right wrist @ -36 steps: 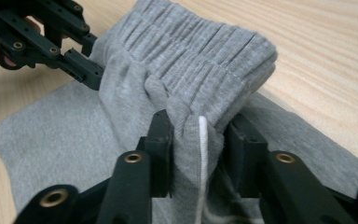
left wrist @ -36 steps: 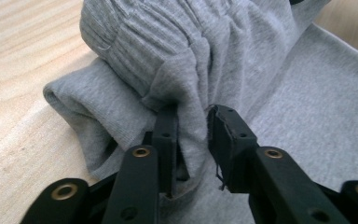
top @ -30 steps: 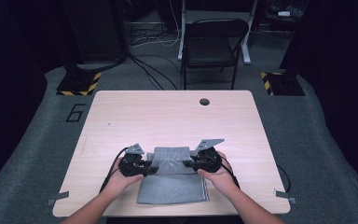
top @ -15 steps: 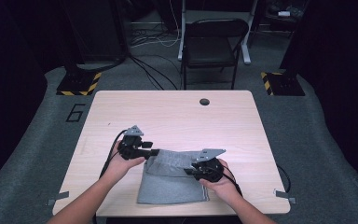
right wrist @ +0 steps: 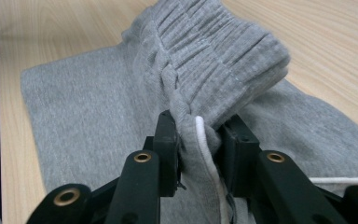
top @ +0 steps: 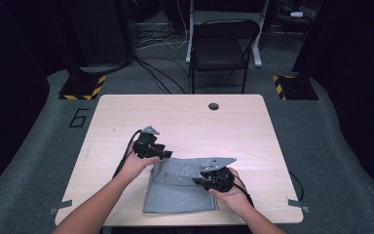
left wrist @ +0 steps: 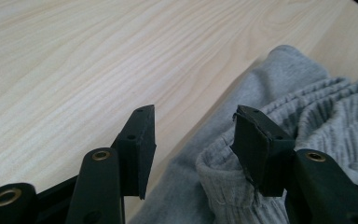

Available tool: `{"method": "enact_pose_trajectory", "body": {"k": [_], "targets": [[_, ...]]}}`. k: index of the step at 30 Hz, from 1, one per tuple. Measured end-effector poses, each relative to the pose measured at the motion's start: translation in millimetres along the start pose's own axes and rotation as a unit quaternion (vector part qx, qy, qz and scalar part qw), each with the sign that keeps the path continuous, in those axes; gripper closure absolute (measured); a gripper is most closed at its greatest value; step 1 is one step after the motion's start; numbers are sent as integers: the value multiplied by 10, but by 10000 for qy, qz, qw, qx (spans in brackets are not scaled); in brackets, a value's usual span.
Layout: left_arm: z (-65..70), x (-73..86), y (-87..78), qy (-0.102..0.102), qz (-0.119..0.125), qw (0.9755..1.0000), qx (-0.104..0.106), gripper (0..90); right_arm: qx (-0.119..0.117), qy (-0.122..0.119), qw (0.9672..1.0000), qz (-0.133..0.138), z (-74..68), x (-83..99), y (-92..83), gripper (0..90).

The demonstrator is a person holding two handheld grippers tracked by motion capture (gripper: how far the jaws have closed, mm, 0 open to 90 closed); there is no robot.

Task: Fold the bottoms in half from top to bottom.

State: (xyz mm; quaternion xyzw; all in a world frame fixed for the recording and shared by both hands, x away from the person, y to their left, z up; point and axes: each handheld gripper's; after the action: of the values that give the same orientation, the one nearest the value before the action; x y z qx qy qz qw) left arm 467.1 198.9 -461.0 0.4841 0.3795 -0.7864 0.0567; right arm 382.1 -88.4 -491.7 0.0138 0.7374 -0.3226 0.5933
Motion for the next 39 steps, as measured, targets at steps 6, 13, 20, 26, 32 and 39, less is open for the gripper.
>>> {"method": "enact_pose_trajectory", "body": {"k": [6, 13, 20, 26, 32, 39], "targets": [[113, 125, -115, 140, -72, 9996, 231, 487, 13, 90, 9999, -50, -30, 2, -16, 576], [257, 308, -272, 73, 43, 9989, 468, 489, 16, 149, 9999, -71, -115, 32, -100, 519], [405, 484, -369, 210, 82, 9978, 628, 502, -13, 124, 9999, -75, -202, 64, -215, 514], [569, 635, -507, 361, 45, 9962, 787, 516, 49, 38, 9999, -157, -277, 93, -291, 509], [687, 695, -758, 584, 229, 9949, 794, 503, 78, 3, 9999, -85, -341, 121, -459, 511], [607, 656, -695, 617, 242, 9963, 555, 492, 157, 9, 9999, 10, -321, 47, -457, 510]]}}
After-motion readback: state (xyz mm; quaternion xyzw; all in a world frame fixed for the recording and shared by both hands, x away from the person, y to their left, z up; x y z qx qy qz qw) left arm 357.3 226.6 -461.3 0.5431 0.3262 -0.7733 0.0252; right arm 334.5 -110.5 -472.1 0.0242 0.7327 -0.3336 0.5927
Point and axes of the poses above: each handheld gripper's, and its own axes: y roughly forward along the jaws, x roughly out of its underside, z roughly to its right, and after that the axes turned 10 degrees about z, right-handed
